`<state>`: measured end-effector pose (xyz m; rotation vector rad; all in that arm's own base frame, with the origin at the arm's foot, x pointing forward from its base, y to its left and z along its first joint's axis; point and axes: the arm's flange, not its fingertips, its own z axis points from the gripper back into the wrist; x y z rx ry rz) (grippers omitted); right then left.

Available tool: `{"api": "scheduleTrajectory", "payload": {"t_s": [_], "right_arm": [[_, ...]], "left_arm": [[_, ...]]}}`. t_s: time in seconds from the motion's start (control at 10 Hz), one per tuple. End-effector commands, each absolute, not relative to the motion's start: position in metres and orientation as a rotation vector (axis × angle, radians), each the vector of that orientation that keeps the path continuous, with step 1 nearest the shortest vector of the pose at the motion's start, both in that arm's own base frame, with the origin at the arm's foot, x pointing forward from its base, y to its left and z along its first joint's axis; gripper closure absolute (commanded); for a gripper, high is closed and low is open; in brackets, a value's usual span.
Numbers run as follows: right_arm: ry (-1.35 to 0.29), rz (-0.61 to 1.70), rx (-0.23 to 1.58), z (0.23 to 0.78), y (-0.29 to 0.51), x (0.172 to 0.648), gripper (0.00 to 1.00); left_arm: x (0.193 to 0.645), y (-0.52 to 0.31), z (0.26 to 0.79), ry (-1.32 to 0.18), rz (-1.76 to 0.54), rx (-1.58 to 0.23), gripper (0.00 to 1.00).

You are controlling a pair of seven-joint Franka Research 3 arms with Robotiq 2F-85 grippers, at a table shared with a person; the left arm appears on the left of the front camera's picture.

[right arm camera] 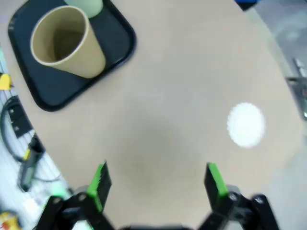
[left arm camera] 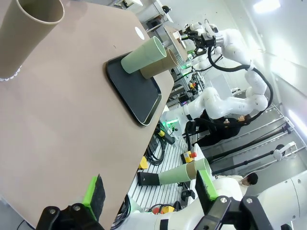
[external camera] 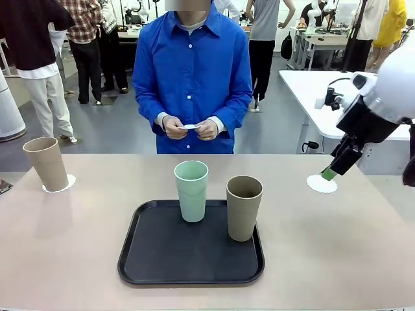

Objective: Place coasters on the table and set cups on them.
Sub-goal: Take one Reusable plastic cup from the Flat Tray and place it on a coaster set by the human.

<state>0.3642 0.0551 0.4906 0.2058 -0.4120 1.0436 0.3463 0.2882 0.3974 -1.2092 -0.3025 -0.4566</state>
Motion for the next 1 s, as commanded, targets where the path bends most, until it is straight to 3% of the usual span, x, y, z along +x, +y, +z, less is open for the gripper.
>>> {"api": "scheduleTrajectory", "payload": {"t_s": [0.0, 0.2, 0.4, 0.9], "right_arm": [[-0.567, 1.174, 0.525, 0.476, 0.025, 0.363, 0.0], [-0.728, 1.188, 0.688, 0.454, 0.013, 0.372, 0.0], [-0.851, 1.183, 0.737, 0.426, 0.007, 0.374, 0.0], [-0.908, 1.345, 0.795, 0.369, 0.017, 0.371, 0.0]], "left_arm": [[0.346, 0.289, 0.399, -0.303, -0.452, -1.207, 0.0], [0.346, 0.289, 0.399, -0.303, -0.452, -1.207, 0.0], [0.346, 0.289, 0.399, -0.303, -0.452, -1.207, 0.0], [0.346, 0.289, 0.399, -0.303, -0.452, -1.207, 0.0]]}}
